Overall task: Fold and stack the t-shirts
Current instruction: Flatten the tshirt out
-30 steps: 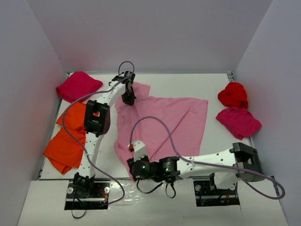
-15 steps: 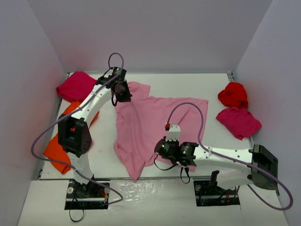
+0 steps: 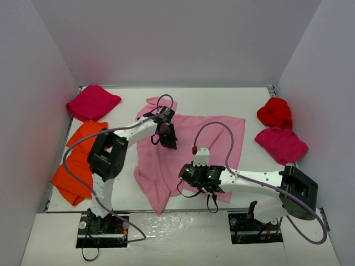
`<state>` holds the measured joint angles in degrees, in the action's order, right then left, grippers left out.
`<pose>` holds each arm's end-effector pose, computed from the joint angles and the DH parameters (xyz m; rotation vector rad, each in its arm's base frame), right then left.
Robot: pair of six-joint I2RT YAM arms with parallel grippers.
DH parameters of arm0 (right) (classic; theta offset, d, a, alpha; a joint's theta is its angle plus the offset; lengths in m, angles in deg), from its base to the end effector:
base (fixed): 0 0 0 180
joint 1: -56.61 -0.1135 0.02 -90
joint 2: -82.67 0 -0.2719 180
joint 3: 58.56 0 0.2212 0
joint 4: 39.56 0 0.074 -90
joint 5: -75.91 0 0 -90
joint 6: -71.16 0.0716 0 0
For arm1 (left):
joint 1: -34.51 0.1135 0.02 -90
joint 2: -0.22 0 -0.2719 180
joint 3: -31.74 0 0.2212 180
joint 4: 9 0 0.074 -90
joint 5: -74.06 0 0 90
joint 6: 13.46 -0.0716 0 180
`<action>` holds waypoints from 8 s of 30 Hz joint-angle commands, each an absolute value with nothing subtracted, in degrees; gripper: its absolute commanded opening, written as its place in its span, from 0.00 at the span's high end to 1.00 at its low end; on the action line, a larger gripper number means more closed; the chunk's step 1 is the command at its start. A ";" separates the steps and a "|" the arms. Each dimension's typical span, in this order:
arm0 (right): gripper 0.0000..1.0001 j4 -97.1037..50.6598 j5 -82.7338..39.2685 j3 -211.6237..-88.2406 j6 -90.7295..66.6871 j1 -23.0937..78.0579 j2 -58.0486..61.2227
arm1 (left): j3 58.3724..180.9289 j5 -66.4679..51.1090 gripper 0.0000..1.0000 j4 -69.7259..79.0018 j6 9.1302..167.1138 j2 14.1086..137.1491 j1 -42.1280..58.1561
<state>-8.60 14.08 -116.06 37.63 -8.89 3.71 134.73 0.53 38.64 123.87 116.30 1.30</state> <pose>0.1375 0.2202 0.1908 0.0152 2.3837 0.4176 0.3442 -0.2496 0.1832 -0.2416 2.8204 -0.7898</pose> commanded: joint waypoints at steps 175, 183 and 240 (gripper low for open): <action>1.00 -19.32 -17.37 -184.28 -2.98 21.65 -57.71 | 90.24 -7.71 1.00 46.47 120.22 41.76 17.73; 1.00 -19.33 -19.57 -193.19 -1.39 25.70 -65.70 | 88.71 -7.43 1.00 46.89 119.59 41.05 17.73; 1.00 -16.05 7.06 -122.81 11.96 28.84 -11.79 | 118.82 -5.28 1.00 37.86 122.42 104.55 16.35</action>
